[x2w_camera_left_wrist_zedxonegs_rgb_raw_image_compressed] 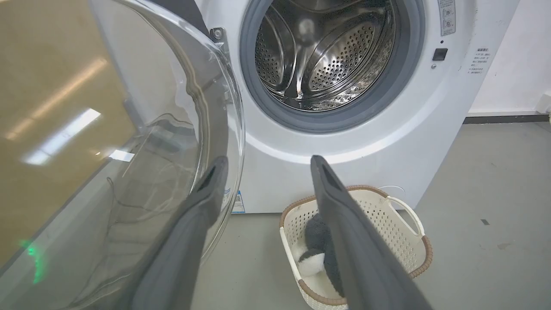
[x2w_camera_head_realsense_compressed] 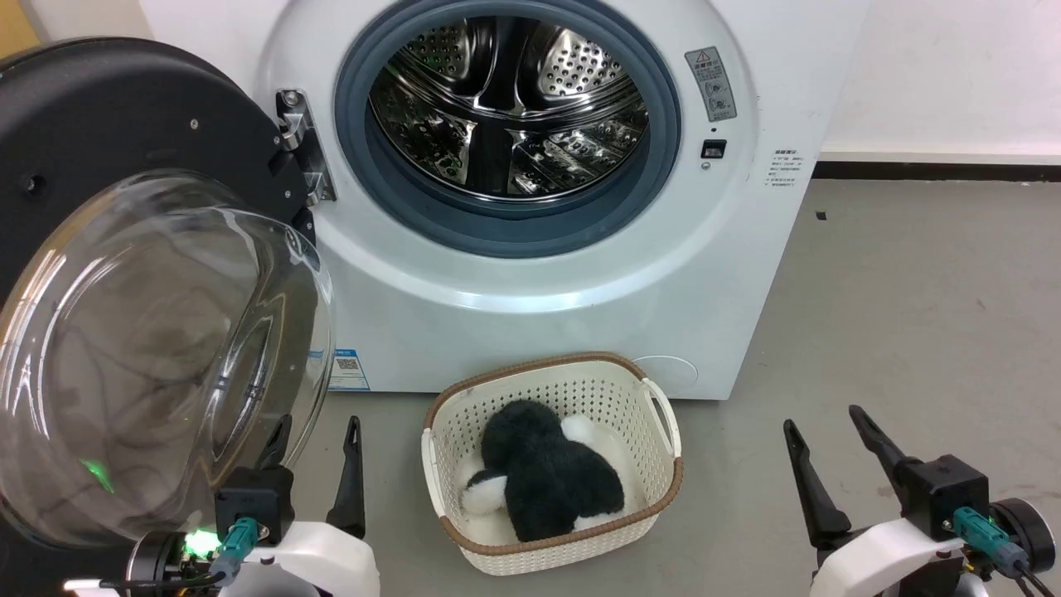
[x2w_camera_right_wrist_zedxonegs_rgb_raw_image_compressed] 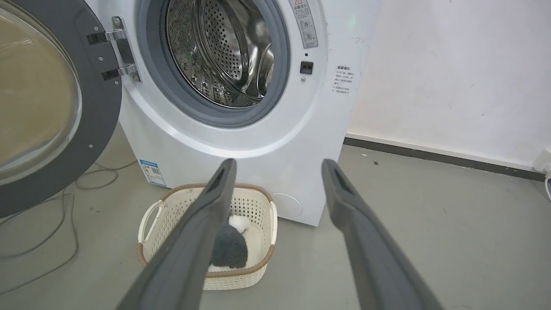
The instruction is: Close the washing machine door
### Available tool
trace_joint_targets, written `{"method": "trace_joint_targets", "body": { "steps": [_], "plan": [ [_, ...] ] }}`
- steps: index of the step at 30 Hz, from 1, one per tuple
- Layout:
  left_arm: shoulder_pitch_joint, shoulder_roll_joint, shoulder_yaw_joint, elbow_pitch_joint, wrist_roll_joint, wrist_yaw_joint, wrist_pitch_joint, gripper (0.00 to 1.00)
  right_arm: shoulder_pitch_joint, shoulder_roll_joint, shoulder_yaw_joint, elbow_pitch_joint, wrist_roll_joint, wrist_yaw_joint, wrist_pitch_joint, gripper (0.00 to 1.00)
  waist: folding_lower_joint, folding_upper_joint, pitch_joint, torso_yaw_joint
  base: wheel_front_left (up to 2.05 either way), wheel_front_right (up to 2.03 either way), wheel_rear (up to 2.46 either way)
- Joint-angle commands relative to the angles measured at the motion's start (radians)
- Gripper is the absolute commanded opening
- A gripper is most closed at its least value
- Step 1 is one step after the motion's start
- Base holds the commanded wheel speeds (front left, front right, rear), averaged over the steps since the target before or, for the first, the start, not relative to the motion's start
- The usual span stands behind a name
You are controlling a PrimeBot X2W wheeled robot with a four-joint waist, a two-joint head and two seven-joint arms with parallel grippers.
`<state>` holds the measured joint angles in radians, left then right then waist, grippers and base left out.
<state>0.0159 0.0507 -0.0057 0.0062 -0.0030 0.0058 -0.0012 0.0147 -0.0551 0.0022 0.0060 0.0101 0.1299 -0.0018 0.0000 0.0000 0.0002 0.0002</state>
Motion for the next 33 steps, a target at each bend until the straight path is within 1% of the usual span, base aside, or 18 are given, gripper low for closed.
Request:
{"method": "trace_joint_targets", "body": {
  "steps": [1, 9, 17, 33],
  "plan": [
    [0.0, 0.0, -0.001, 0.003, -0.002, 0.003, -0.01, 1.0, 0.001, 0.0, -0.002, 0.003, 0.009, 0.0, -0.01, 1.0, 0.0, 0.0, 0.0, 0.001, 0.0, 0.0, 0.0],
    [-0.002, 0.0, -0.007, 0.006, -0.004, 0.009, -0.025, 1.0, 0.001, 0.0, -0.004, 0.005, 0.021, 0.0, -0.024, 1.0, 0.0, 0.0, 0.001, 0.01, 0.0, 0.0, 0.0],
    [-0.001, 0.0, -0.011, 0.009, -0.008, 0.016, -0.041, 1.0, 0.002, 0.001, -0.001, 0.008, 0.036, 0.0, -0.041, 1.0, 0.0, 0.0, 0.0, 0.035, 0.0, 0.0, 0.0],
    [0.007, 0.0, -0.02, 0.013, -0.013, 0.029, -0.075, 1.0, 0.007, 0.001, 0.004, 0.022, 0.06, 0.0, -0.074, 1.0, 0.0, 0.0, -0.005, 0.123, 0.0, 0.0, 0.0]
  ]
}}
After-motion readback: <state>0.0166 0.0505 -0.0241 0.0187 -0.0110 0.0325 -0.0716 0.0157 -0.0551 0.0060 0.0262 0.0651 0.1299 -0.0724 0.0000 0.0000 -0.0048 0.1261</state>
